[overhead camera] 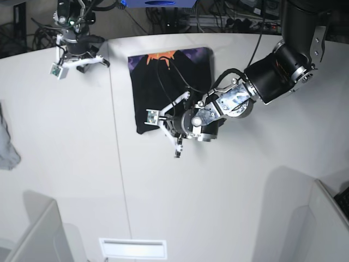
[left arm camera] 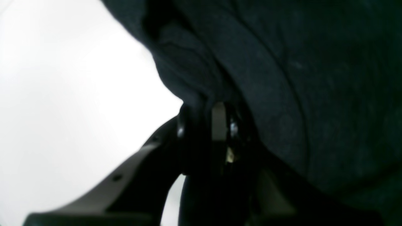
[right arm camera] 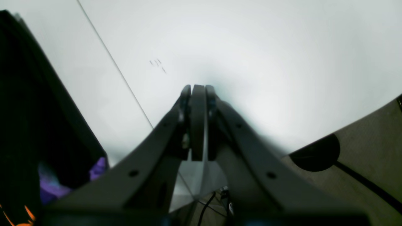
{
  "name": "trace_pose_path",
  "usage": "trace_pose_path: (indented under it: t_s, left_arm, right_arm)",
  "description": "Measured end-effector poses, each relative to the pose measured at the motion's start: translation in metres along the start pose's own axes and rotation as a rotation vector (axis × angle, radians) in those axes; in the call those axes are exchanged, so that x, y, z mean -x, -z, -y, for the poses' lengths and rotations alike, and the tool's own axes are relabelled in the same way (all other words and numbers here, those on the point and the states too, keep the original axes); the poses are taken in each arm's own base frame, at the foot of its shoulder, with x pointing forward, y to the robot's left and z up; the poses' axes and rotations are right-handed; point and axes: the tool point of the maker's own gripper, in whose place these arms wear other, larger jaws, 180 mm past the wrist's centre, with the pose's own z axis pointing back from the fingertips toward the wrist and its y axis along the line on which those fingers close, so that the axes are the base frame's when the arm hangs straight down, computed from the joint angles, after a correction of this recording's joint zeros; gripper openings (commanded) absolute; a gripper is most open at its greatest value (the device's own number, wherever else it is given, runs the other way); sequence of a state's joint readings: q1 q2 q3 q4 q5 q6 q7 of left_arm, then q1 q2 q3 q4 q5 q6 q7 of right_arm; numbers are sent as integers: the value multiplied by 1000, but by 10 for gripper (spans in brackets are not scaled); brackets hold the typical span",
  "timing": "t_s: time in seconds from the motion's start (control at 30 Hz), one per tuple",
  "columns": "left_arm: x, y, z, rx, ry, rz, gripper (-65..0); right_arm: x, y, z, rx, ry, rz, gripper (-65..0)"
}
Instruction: Fold the T-shirt properly
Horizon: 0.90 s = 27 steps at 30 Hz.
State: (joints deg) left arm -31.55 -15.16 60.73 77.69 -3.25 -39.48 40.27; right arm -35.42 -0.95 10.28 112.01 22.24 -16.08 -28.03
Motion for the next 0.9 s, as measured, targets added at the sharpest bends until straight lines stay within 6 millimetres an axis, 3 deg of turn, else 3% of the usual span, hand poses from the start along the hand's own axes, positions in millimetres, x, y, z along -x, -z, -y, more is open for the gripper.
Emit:
trace_pose_path:
  t_s: [0.2,0.63,0.77,0.9]
  left_arm:
    - [-10,7,0,9,-4,8,-650]
    - [-9,6,-6,4,-9,10,-632]
    - [-7,3,-15,-12,1,-4,-349]
    - [-7,-5,-33,-47,17,-17,-138]
  right_arm:
    - [0,0,1,0,-2,0,-650]
    - [0,0,0,0,-3,0,-650]
    - [2,0,-5,-13,-16,-5,-650]
    - [8,-1,-17,-46,-26,-21,-650]
